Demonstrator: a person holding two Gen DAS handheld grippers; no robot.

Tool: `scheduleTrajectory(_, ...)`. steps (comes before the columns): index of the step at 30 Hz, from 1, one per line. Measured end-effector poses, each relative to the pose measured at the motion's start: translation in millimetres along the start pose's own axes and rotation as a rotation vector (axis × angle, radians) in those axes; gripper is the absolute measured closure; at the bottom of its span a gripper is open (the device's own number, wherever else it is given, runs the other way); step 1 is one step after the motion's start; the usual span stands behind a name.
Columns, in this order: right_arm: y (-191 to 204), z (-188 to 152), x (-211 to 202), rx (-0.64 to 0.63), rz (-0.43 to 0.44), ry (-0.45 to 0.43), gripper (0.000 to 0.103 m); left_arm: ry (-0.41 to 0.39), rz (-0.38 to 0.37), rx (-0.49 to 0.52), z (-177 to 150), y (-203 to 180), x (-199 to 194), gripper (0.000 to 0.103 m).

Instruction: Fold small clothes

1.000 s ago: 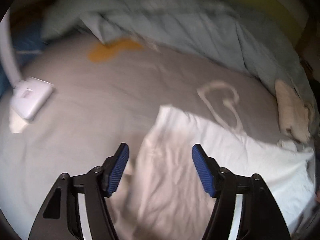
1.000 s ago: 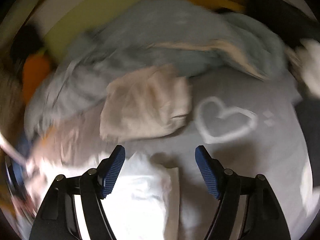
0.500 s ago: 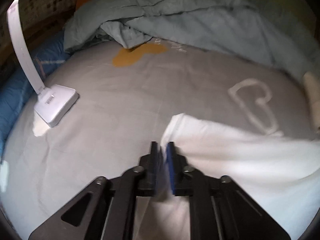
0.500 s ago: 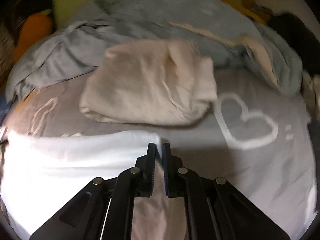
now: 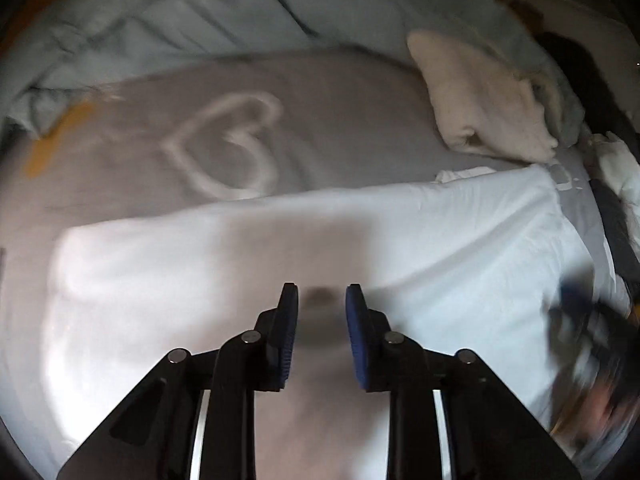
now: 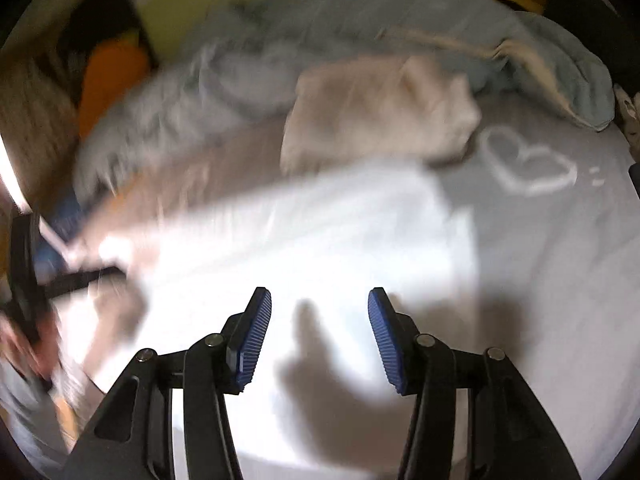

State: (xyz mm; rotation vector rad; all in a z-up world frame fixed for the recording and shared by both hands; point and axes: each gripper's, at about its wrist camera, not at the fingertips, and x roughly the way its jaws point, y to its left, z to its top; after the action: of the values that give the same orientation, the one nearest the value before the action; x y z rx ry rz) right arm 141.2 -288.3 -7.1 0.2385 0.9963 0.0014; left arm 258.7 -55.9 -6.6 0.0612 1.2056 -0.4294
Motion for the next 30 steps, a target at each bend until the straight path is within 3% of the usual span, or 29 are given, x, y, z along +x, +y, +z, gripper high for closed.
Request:
scheduleTrajectory(1, 6, -9, 4, -0.014, -0.019, 0.018, 0.057, 0.017, -0.019, 0.002, 8, -7, 11, 0.081)
scheduleTrajectory(2, 11, -19, 7, -0.03, -0.06, 0.035, 0.057, 0.022, 0.01, 0.003, 15, -14, 20, 0.081)
scheduleTrajectory(6, 8, -48, 4, -0.076, -0.1, 0.084, 0.057, -0.021, 0.212, -0.068, 42, -9, 44, 0.087)
scheduleTrajectory(9, 1, -62, -9, -0.089, -0.096, 0.074, 0.058, -0.022, 0.273, -0.118, 55, 7, 50, 0.087)
scheduleTrajectory(12, 3, -66, -18, -0.105, -0.085, 0.079, 0.057, -0.09, 0.16, -0.157, 47, 14, 21, 0.087)
scheduleTrajectory(16, -6, -61, -50, -0.083, 0.0, -0.061, 0.057, -0.248, 0.032, -0.033, 1, -17, -44, 0.085)
scheduleTrajectory(18, -9, -51, -51, -0.073, 0.002, -0.08, 0.057, -0.229, -0.023, -0.007, -31, -31, -53, 0.085)
scheduleTrajectory(21, -20, -48, -26, 0.006, 0.028, 0.023, 0.057, -0.165, -0.053, 0.006, -70, -48, -34, 0.085)
scheduleTrajectory(23, -25, -55, -11, 0.034, 0.01, 0.065, 0.057, -0.106, -0.072, -0.046, -100, -55, -13, 0.085)
scheduleTrajectory(26, -15, -65, -18, -0.023, -0.04, 0.078, 0.057, -0.202, -0.099, -0.085, -143, -55, -19, 0.085)
scheduleTrajectory(30, -31, -84, -36, 0.081, 0.043, 0.094, 0.057, -0.237, -0.142, -0.165, -179, -51, -27, 0.085)
